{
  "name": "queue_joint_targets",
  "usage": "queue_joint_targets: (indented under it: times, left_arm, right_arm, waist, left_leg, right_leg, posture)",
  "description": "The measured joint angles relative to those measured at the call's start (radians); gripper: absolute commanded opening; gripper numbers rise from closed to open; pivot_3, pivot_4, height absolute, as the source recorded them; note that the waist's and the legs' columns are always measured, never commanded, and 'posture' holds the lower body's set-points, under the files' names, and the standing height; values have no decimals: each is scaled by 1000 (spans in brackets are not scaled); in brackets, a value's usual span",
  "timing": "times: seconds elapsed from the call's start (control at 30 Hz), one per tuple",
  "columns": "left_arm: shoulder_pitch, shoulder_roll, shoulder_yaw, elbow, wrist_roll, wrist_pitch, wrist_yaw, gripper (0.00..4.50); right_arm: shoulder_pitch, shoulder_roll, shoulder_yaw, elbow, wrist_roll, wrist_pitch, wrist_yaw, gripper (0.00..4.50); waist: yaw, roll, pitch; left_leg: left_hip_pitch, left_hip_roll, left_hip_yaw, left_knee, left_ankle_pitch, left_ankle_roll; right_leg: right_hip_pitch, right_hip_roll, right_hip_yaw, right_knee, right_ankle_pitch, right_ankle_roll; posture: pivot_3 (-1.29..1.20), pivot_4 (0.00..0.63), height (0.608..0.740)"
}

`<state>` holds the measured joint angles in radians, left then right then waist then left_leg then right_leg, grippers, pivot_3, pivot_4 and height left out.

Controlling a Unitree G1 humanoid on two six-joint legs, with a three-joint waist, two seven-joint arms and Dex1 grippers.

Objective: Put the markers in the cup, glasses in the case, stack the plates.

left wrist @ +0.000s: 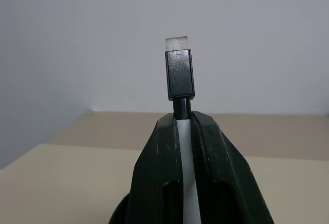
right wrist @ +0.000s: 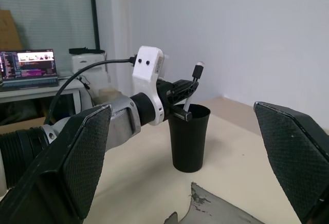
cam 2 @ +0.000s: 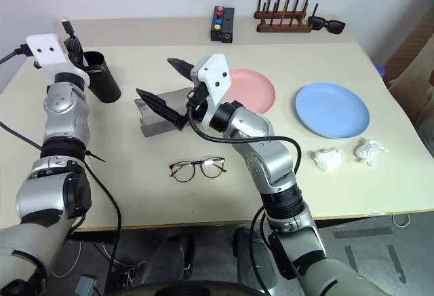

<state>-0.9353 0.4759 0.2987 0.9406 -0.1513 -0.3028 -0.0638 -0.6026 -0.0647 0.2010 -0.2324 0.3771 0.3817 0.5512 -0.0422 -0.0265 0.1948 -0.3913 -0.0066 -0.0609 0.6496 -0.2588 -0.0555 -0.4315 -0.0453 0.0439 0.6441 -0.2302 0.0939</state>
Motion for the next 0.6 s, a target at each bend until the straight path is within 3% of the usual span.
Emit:
queue_joint_targets:
  times: [0.1, 0.2, 0.6]
  left_arm:
    - [3, 0, 0, 0, 0, 0, 4, 1114]
    - [3, 0, 0, -1, 0, 0, 7, 2584]
    - [19, -7, 7, -38, -16, 5, 15, 2584]
  right_arm:
    - [0, 0, 0, 0, 0, 3, 1, 4500]
    - [1, 0, 0, 0, 0, 5, 1, 4500]
    - [2, -2, 0, 0, 0, 5, 3, 4500]
  waist:
    - [0, 0, 0]
    - [0, 0, 0]
    - [0, 0, 0]
  left_leg:
    - [0, 0, 0, 0, 0, 0]
    - [0, 0, 0, 0, 0, 0]
    - [0, 0, 0, 0, 0, 0]
  right_leg:
    - [0, 0, 0, 0, 0, 0]
    - [0, 0, 0, 0, 0, 0]
    - [0, 0, 0, 0, 0, 0]
  posture:
    - [0, 150, 735]
    - [0, 150, 735]
    - [0, 150, 735]
